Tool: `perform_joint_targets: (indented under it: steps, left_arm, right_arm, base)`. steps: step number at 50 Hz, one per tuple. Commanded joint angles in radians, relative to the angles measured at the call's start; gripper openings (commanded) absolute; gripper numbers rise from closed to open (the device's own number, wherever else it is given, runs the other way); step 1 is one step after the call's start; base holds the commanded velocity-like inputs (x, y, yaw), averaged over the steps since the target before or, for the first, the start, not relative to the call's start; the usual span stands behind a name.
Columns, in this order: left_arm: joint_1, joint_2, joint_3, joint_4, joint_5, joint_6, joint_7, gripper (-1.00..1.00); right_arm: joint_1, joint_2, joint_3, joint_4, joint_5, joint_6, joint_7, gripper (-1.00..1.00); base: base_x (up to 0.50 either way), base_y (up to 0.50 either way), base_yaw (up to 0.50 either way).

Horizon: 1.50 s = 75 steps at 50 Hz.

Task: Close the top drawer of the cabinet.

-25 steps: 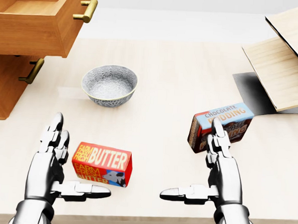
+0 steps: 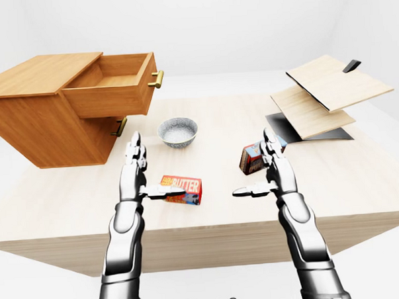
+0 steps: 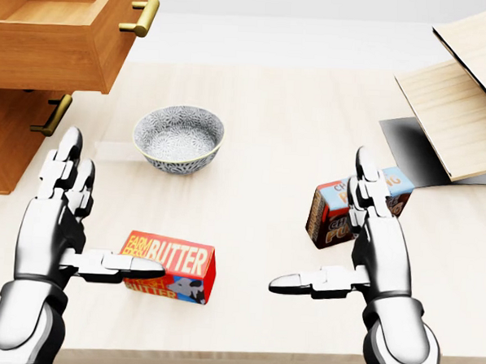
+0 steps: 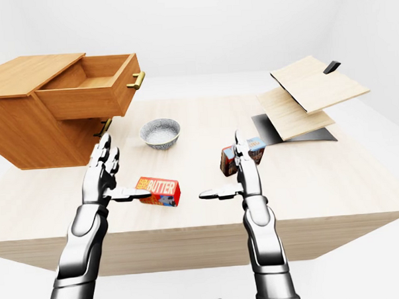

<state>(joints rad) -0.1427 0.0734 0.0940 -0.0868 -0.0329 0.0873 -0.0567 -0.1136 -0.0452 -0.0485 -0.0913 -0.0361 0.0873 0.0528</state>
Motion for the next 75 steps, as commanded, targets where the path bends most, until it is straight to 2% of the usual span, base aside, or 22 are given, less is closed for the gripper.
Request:
perform_joint_targets:
  steps: [1, 6, 10, 15, 22, 29, 44, 47, 75]
  left_arm:
    - [-0.128, 0.041, 0.015, -0.069, 0.009, 0.0, -0.03, 1.0]
    - [-0.233, 0.077, 0.025, -0.038, 0.035, 0.0, -0.065, 1.0]
    - [-0.33, 0.102, 0.041, -0.004, 0.023, 0.0, -0.064, 1.0]
    - [-0.38, 0.113, 0.031, -0.024, 0.025, 0.0, -0.067, 1.0]
    - [-0.433, 0.122, 0.044, 0.009, -0.002, 0.0, -0.054, 1.0]
    - [-0.446, 0.133, 0.047, 0.007, -0.017, 0.0, -0.044, 1.0]
    - [-0.411, 0.124, 0.039, -0.024, 0.001, 0.0, -0.048, 1.0]
    - [-0.411, 0.119, 0.042, -0.01, 0.013, 0.0, -0.025, 1.0]
    - [-0.418, 0.124, 0.039, 0.002, 0.007, 0.0, -0.021, 1.0]
  right_arm:
    - [-0.105, -0.028, -0.024, -0.055, -0.016, 0.0, 0.006, 1.0]
    - [-0.165, -0.041, -0.034, -0.053, -0.016, 0.0, 0.002, 1.0]
    - [-0.233, -0.053, -0.037, -0.088, -0.015, 0.0, -0.004, 1.0]
    - [-0.33, -0.067, -0.042, -0.099, -0.008, 0.0, -0.018, 1.0]
    - [-0.389, -0.084, -0.054, -0.06, 0.021, 0.0, -0.043, 1.0]
    - [-0.402, -0.099, -0.062, -0.053, 0.03, 0.0, -0.046, 1.0]
    - [-0.384, -0.102, -0.065, -0.119, 0.064, 0.0, -0.032, 1.0]
    - [-0.37, -0.102, -0.066, -0.13, 0.068, 0.0, -0.027, 1.0]
    - [-0.339, -0.106, -0.066, -0.12, 0.036, 0.0, -0.01, 1.0]
  base:
    - [0.0, 0.0, 0.0]
    - [0.0, 0.0, 0.0]
    - [0.0, 0.0, 0.0]
    - [0.0, 0.0, 0.0]
    - [0.0, 0.0, 0.0]
    - [0.0, 0.0, 0.0]
    - [0.0, 0.0, 0.0]
    - [0.19, 0.0, 0.0]
    - [0.27, 0.0, 0.0]
